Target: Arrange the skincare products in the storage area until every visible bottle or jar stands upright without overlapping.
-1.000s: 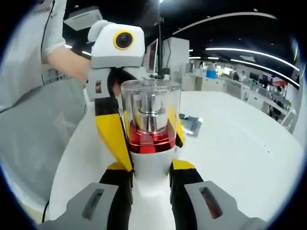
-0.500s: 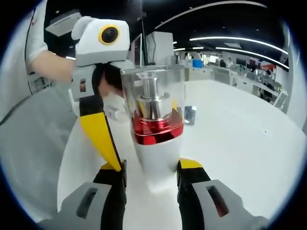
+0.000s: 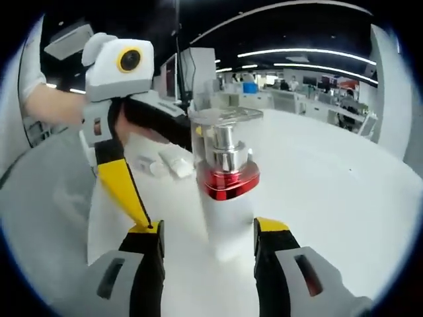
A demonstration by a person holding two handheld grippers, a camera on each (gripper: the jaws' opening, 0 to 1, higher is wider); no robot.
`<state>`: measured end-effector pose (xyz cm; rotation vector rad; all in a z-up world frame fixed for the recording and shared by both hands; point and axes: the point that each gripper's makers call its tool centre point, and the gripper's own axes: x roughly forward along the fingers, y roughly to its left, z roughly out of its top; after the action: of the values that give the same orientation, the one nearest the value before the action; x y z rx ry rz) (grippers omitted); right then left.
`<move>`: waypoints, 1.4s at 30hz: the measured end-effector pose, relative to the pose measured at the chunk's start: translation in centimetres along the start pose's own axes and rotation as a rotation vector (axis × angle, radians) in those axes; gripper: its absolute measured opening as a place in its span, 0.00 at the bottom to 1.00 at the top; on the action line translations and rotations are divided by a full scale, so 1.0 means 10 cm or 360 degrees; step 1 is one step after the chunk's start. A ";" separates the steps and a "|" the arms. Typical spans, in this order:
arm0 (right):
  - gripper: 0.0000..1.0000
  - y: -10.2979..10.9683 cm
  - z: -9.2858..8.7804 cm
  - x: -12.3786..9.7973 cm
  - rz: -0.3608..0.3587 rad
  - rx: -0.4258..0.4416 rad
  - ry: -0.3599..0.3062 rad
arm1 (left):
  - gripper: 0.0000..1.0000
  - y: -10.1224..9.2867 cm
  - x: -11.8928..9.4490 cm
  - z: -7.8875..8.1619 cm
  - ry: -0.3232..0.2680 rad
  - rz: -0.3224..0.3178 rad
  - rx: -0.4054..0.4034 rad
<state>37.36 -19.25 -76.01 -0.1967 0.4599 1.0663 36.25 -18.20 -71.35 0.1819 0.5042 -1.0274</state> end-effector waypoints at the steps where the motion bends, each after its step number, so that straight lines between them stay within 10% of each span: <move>1: 0.55 -0.01 0.00 -0.01 -0.0020 0.0017 -0.0005 | 0.51 -0.01 -0.02 -0.01 0.0001 0.0005 -0.0005; 42: 0.80 0.88 0.05 -0.57 -0.0086 0.0292 -0.0133 | 0.80 -0.28 -1.38 -0.73 0.0007 0.0439 -0.0508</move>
<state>27.48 -19.42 -72.36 -0.0024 0.4719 0.9696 25.80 -6.25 -70.75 -0.0310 0.6213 -0.6673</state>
